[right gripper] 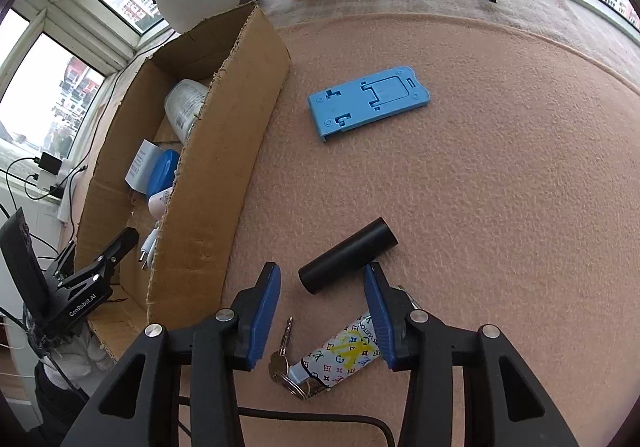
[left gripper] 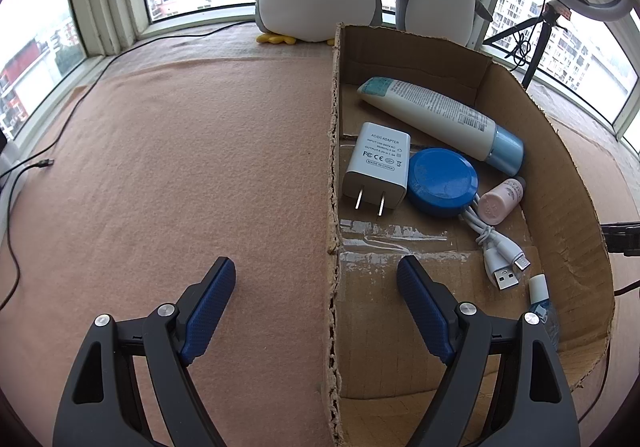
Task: Organize rigid objects
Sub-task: 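Move the right gripper to the black cylinder, then close the right gripper on the black cylinder and lift it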
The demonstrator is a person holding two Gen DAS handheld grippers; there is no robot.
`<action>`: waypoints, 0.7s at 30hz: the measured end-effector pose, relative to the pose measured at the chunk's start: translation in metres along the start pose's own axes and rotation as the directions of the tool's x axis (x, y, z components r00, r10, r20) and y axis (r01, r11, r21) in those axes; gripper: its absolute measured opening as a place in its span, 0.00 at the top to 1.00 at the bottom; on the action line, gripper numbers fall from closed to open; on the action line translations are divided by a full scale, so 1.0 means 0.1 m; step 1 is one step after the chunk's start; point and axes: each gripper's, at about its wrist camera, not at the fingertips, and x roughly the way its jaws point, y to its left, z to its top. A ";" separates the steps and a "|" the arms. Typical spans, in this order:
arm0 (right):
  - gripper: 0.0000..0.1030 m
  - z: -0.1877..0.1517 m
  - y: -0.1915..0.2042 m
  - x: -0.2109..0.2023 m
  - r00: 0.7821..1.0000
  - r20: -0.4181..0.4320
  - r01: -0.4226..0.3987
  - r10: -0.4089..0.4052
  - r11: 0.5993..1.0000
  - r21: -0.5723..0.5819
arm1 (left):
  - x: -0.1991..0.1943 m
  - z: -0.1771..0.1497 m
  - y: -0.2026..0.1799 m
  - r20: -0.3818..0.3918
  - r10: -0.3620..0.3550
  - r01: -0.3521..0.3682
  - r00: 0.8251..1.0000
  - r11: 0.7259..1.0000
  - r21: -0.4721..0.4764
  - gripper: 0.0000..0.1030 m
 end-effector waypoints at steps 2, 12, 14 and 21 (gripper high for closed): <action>0.62 0.02 0.01 0.01 1.000 0.003 0.006 -0.006 1.000 -0.002 | 0.00 0.00 0.00 0.000 -0.001 0.001 1.000 1.000 0.000 0.18; 0.69 0.19 0.06 0.06 0.997 0.014 0.080 -0.079 0.996 -0.036 | 0.00 0.00 0.00 0.000 -0.001 0.001 1.000 1.000 -0.001 0.18; 0.70 0.23 0.10 0.08 0.995 0.016 0.098 -0.097 0.994 -0.053 | 0.00 0.00 0.00 -0.001 -0.003 0.003 1.000 1.000 -0.002 0.18; 0.77 0.31 0.18 0.12 0.983 0.020 0.181 -0.180 0.974 -0.138 | 0.00 0.01 -0.01 -0.001 -0.006 0.006 1.000 1.000 -0.005 0.18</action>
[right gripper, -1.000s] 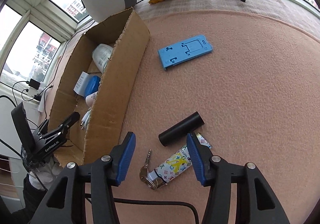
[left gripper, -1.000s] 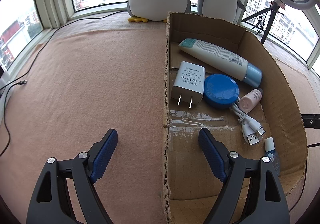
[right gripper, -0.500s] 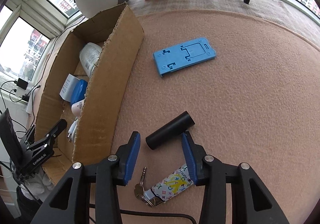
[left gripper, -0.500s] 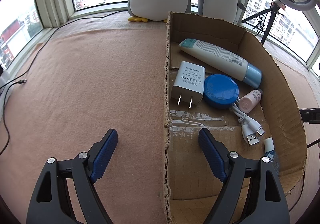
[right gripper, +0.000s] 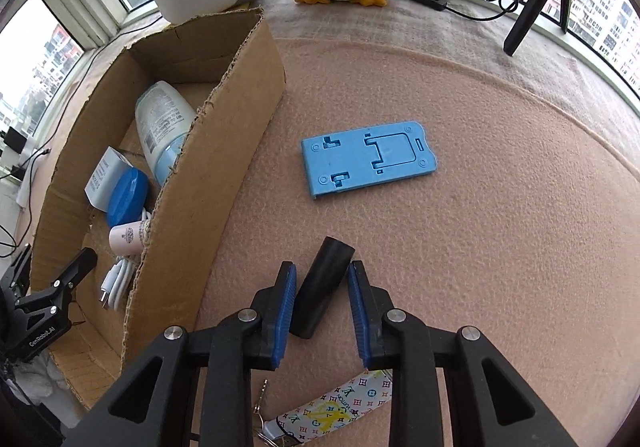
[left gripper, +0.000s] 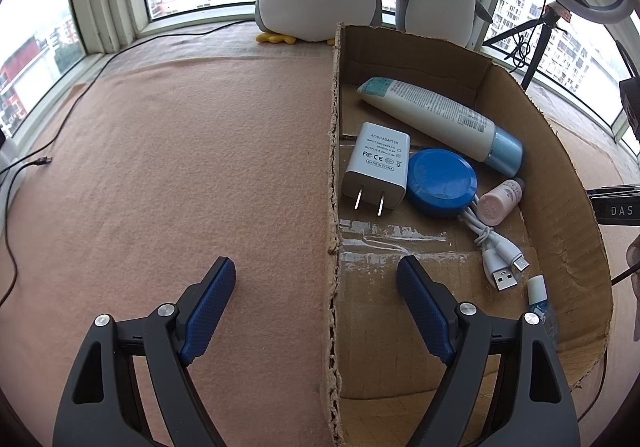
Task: Organize rigid objects
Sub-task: 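Close the right gripper on the black cylinder and lift it, then carry the black cylinder over the box with the right gripper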
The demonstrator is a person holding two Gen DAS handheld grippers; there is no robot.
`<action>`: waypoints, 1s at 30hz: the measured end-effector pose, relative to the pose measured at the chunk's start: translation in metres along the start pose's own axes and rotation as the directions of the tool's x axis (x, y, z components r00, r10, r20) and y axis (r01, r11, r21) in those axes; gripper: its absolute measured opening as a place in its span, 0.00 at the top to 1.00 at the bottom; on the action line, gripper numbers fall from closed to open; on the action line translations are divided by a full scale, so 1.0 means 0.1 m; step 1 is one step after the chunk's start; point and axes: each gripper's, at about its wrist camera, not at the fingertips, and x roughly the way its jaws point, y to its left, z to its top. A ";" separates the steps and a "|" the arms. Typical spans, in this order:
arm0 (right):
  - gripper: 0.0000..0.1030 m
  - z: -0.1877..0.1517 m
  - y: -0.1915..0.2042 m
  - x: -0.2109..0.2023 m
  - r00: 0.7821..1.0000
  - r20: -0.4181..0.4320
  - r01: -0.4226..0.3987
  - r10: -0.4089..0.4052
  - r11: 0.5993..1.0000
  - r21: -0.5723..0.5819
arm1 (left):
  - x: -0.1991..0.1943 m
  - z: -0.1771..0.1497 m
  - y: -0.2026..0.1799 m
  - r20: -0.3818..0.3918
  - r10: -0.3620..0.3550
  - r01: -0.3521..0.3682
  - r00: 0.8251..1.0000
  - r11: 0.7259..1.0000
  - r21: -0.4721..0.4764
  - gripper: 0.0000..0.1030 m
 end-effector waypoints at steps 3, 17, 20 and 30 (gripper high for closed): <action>0.80 -0.04 0.07 0.00 0.999 -0.001 0.043 -0.043 0.997 -0.062 | 0.00 0.00 -0.01 0.000 -0.003 0.003 1.000 1.000 -0.004 0.18; 0.86 -0.16 0.12 -0.12 0.999 0.042 0.033 -0.030 0.997 -0.063 | 0.01 0.00 0.00 0.000 -0.004 0.004 1.000 1.000 -0.004 0.18; 0.86 -0.15 0.14 -0.27 0.997 0.071 0.016 -0.012 0.999 -0.050 | 0.01 -0.01 -0.01 0.000 -0.004 0.004 1.000 1.000 -0.005 0.18; 0.86 0.08 0.37 -0.85 0.976 0.201 -0.067 0.082 0.994 -0.082 | 0.01 -0.01 -0.01 0.000 -0.005 0.005 1.000 1.000 -0.005 0.18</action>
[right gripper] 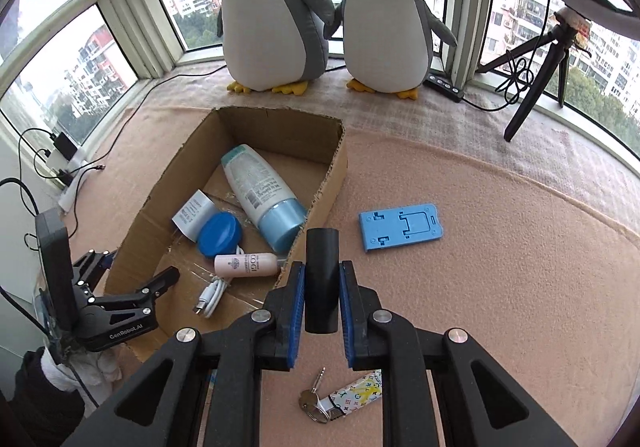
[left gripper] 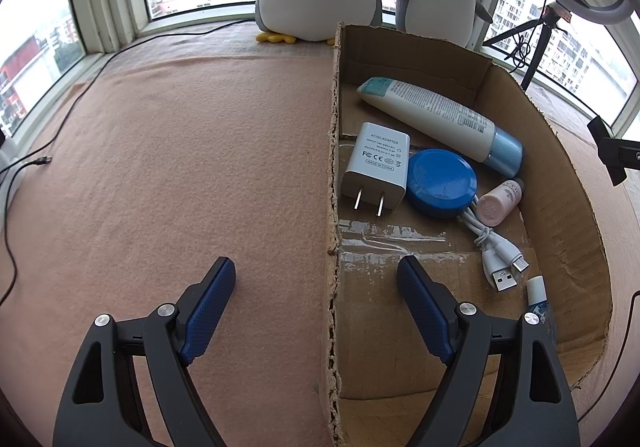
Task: Organize rigid objects
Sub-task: 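Carry the black cylinder over the box with the right gripper, then lower the black cylinder into the box and open the right gripper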
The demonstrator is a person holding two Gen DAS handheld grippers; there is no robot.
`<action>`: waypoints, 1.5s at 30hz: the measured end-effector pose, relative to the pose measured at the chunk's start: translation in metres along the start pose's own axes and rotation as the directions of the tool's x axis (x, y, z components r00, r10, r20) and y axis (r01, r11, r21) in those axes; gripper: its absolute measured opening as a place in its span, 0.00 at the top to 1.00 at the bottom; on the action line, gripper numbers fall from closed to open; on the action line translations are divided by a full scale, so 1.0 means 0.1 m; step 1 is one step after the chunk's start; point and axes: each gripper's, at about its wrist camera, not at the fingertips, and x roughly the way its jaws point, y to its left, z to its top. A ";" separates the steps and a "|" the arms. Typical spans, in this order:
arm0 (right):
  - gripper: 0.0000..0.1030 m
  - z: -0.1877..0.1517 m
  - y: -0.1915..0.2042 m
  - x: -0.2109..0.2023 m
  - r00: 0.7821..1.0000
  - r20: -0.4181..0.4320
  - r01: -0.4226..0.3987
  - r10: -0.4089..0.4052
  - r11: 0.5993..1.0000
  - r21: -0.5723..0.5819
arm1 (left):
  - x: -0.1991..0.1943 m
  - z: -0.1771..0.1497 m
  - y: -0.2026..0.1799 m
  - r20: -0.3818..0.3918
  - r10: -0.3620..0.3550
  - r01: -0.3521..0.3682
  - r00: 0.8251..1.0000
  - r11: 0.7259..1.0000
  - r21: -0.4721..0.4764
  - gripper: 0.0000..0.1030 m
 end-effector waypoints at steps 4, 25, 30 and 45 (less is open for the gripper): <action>0.86 0.11 0.21 -0.02 0.999 0.026 -0.035 0.036 0.999 -0.040 | 0.00 0.00 0.00 0.000 0.000 0.000 1.000 1.000 0.000 0.18; 0.85 0.27 0.75 0.42 0.993 0.005 -0.118 0.119 0.986 -0.115 | 0.00 0.00 0.01 0.000 -0.002 0.002 1.000 1.000 -0.001 0.18; 0.83 0.27 0.75 0.43 0.992 0.018 -0.122 0.125 0.985 -0.119 | 0.00 0.00 0.01 0.000 -0.002 0.002 1.000 1.000 0.000 0.18; 0.39 0.25 0.61 0.27 0.985 0.075 -0.147 0.153 0.985 -0.088 | 0.00 0.00 0.01 0.000 -0.001 0.001 1.000 1.000 0.000 0.18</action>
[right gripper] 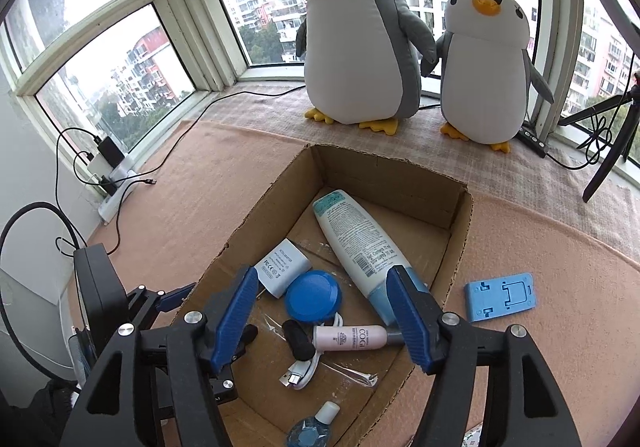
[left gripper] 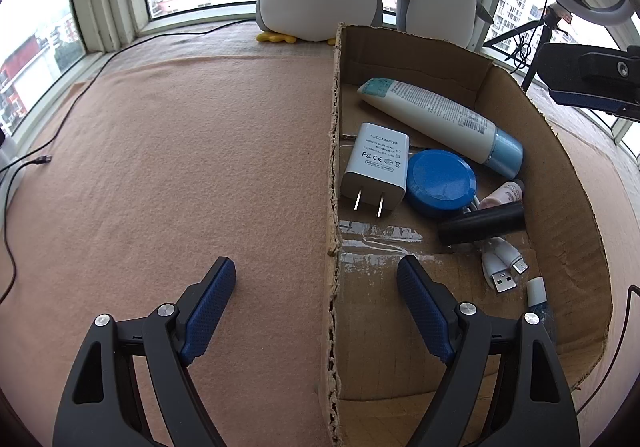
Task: Organize rigid objects
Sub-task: 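Lower the black cylinder into the box and open the right gripper, then move the right gripper to the blue phone stand and close on it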
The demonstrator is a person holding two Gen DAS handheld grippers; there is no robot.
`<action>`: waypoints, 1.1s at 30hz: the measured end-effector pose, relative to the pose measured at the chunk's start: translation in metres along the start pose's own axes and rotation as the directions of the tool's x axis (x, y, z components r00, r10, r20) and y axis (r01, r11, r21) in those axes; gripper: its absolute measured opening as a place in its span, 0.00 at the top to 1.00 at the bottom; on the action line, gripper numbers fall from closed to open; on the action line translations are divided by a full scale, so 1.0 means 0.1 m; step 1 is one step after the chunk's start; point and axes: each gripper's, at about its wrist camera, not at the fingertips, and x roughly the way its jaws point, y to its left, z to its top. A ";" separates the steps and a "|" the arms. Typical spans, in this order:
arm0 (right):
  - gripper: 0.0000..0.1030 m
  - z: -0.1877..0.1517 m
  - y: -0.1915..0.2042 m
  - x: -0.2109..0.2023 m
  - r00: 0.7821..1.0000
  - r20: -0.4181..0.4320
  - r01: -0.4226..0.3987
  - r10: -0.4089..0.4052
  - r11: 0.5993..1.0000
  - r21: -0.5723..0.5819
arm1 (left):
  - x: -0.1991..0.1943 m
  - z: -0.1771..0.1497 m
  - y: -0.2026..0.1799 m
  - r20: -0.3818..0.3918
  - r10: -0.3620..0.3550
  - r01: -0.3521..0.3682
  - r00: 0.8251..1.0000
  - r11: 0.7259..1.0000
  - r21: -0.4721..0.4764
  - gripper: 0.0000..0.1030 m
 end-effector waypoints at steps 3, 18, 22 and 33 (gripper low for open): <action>0.39 -0.02 -0.07 -0.06 1.000 0.012 0.013 -0.014 1.000 0.011 | 0.00 -0.01 0.00 0.000 0.000 0.000 1.000 1.000 0.000 0.18; 0.32 -0.14 -0.73 -0.40 0.994 0.045 0.097 -0.099 0.994 0.048 | 0.00 -0.01 0.00 -0.001 0.001 -0.001 1.000 1.000 0.002 0.18; 0.30 -0.23 -0.98 -0.43 0.991 0.019 0.134 -0.136 0.990 0.050 | -0.01 -0.02 0.00 -0.001 0.001 -0.001 1.000 1.000 0.005 0.18; 0.25 -0.32 -1.36 -0.18 0.986 -0.066 0.156 -0.154 0.987 0.033 | -0.01 -0.03 0.01 -0.002 0.005 -0.005 1.000 1.000 0.007 0.17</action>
